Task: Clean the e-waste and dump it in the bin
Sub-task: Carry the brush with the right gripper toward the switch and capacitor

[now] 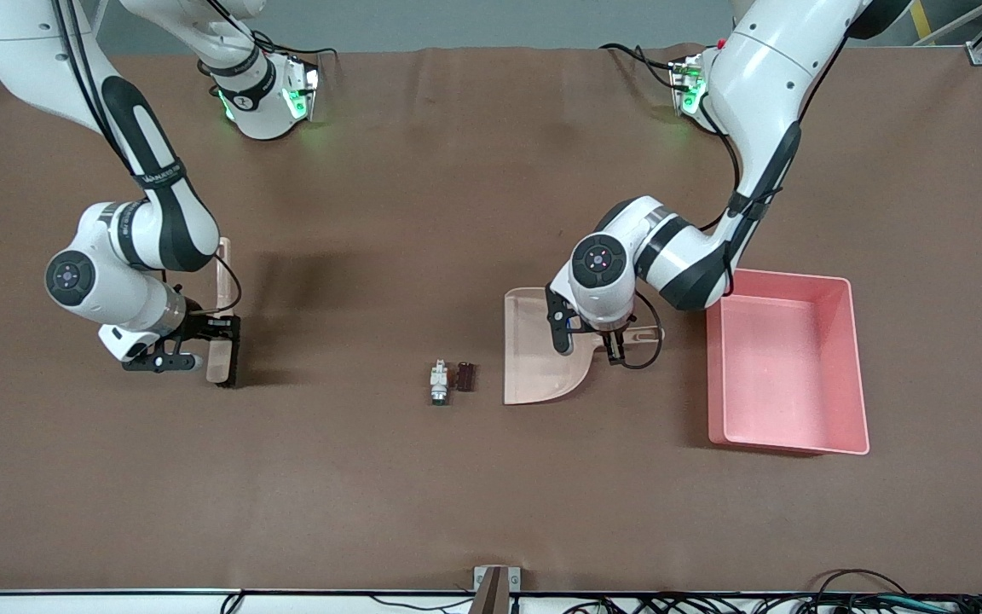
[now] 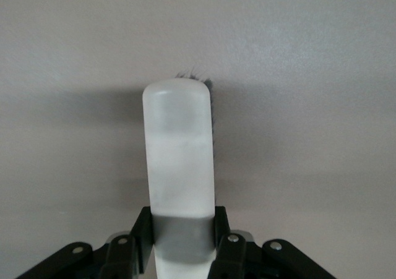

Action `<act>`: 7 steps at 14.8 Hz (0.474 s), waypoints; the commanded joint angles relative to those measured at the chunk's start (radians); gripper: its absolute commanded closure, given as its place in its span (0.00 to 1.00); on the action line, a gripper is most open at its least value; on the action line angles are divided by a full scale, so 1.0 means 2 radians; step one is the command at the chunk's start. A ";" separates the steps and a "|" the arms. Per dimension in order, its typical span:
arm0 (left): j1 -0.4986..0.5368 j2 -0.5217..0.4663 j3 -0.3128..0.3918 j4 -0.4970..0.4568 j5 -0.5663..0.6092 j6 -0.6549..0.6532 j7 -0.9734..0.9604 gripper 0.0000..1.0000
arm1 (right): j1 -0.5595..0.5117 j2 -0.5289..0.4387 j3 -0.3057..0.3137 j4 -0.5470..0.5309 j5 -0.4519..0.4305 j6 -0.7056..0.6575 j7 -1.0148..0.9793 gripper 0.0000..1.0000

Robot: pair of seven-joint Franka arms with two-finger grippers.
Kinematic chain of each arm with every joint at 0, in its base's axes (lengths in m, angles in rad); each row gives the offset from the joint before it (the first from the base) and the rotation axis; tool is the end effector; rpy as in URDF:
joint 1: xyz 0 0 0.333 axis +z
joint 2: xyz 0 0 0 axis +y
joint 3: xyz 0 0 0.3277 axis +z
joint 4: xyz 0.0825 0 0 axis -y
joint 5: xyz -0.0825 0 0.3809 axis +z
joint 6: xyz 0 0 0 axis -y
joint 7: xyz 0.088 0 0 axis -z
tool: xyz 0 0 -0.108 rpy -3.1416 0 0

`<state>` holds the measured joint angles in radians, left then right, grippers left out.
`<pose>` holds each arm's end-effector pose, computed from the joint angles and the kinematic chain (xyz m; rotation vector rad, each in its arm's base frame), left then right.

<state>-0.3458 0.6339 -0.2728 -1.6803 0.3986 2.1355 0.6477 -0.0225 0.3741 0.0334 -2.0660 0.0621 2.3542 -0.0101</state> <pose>0.5649 -0.3570 0.2421 -2.2137 1.9955 0.2160 0.5838 0.0069 0.2552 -3.0841 0.0409 0.1326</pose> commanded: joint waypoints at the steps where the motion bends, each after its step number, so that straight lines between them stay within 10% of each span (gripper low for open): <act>1: -0.002 0.007 -0.001 0.000 0.009 0.018 0.004 0.34 | 0.029 -0.004 0.002 0.009 0.000 -0.011 0.065 0.98; 7: 0.000 0.015 0.000 0.000 0.032 0.037 0.004 0.46 | 0.079 -0.001 0.004 0.013 0.036 0.038 0.125 0.98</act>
<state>-0.3478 0.6650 -0.2720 -1.6809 0.4443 2.1992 0.6478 0.1065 0.3746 0.0428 -2.0409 0.0839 2.3928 0.2213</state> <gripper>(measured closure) 0.423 0.573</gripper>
